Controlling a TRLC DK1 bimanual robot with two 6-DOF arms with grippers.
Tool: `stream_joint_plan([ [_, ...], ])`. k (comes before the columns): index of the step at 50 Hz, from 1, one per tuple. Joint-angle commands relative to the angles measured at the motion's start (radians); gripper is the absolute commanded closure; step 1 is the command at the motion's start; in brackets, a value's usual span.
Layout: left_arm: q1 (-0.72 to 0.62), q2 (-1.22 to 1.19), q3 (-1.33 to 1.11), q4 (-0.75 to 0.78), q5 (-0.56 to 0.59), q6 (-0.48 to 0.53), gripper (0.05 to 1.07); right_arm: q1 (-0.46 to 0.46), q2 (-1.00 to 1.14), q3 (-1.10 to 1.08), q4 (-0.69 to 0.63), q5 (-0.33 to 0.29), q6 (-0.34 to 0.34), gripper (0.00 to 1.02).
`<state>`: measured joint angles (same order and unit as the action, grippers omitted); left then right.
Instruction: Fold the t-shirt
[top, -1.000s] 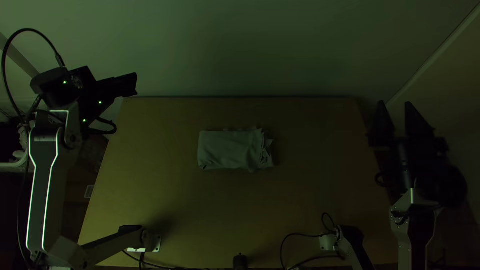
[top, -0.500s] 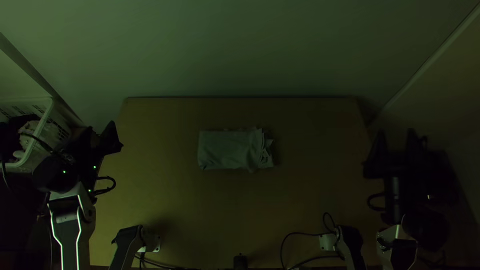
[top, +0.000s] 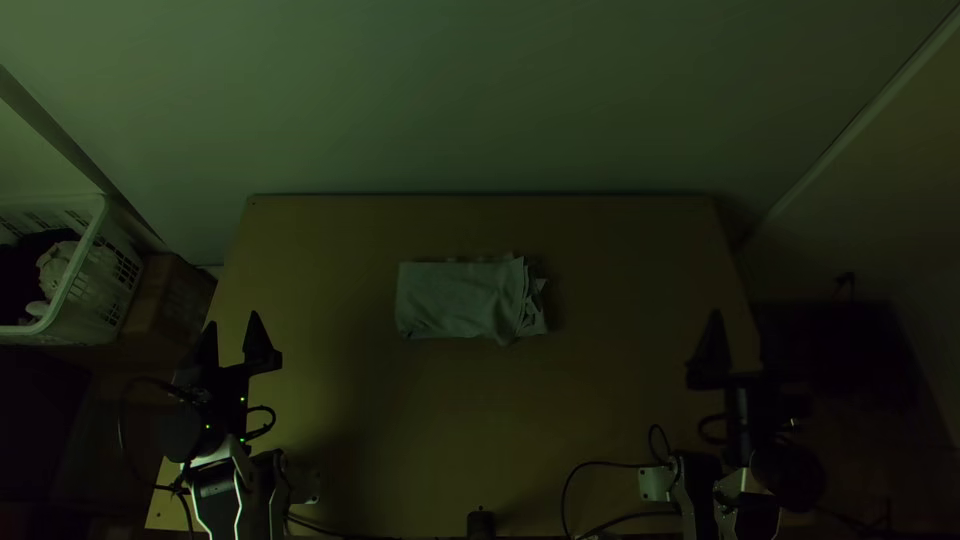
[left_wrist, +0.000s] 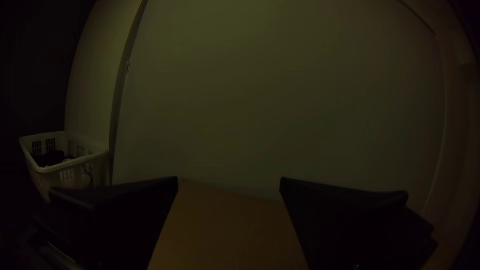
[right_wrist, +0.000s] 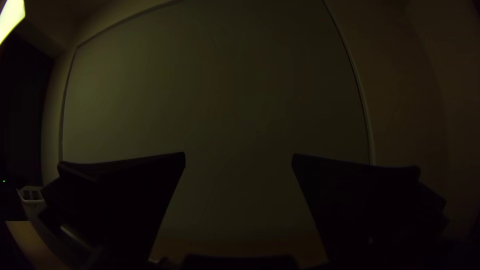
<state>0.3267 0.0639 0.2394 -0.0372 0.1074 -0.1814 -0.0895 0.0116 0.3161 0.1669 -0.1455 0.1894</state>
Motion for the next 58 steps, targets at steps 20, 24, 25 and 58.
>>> stream_joint_plan([
  [20, -0.002, -0.065, -0.223, 0.031, -0.017, 0.111, 0.09, -0.021, -0.018, -0.284, 0.005, 0.015, 0.045, 0.04],
  [24, 0.000, -0.053, -0.223, 0.030, -0.021, 0.122, 0.09, -0.023, -0.018, -0.311, -0.015, 0.015, 0.044, 0.04],
  [25, -0.002, -0.047, -0.223, 0.028, -0.021, 0.125, 0.09, -0.023, -0.018, -0.313, -0.035, 0.015, 0.045, 0.04],
  [58, -0.071, -0.064, -0.236, 0.025, -0.081, 0.142, 0.09, 0.027, -0.015, -0.310, -0.155, 0.047, 0.074, 0.04],
])
